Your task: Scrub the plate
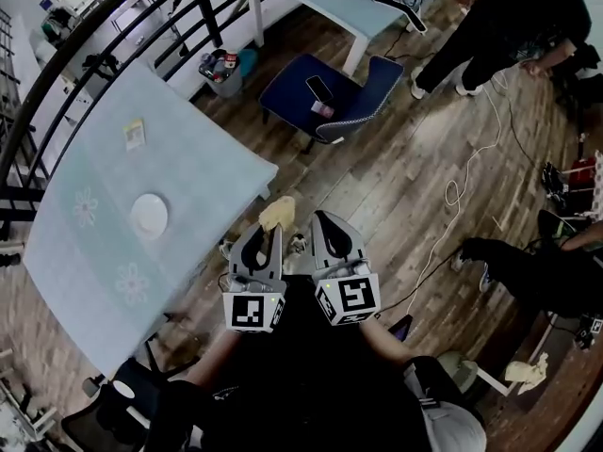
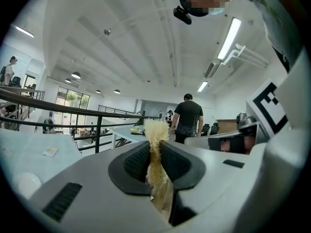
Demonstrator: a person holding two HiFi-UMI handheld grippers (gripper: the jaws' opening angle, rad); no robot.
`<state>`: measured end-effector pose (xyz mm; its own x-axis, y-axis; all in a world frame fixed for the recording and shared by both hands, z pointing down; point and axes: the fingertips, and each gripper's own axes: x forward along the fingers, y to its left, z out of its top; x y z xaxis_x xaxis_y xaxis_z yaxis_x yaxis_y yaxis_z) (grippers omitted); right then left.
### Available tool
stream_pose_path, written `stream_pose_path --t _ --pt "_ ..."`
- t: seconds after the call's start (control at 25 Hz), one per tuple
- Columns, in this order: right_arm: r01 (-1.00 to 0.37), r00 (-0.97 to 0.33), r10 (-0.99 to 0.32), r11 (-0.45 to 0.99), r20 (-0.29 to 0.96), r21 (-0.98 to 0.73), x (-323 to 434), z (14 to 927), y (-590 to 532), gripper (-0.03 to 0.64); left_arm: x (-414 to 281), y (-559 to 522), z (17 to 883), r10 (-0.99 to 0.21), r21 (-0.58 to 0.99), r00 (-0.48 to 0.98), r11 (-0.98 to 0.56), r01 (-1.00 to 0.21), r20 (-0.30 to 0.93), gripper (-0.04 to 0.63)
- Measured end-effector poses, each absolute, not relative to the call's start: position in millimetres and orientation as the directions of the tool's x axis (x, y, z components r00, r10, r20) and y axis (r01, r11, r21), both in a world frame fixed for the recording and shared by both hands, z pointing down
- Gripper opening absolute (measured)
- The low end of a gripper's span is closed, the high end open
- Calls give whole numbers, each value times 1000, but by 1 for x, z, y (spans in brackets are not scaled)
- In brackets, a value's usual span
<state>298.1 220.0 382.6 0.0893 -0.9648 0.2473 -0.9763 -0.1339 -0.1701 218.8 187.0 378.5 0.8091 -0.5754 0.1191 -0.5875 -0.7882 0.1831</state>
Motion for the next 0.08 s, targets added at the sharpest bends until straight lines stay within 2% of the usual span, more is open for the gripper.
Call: stream_pose_path --t 0.08 --pt "-975 90 -963 -137 252 -174 305 388 232 8 224 197 383 -582 181 804 -783 -594 121 64"
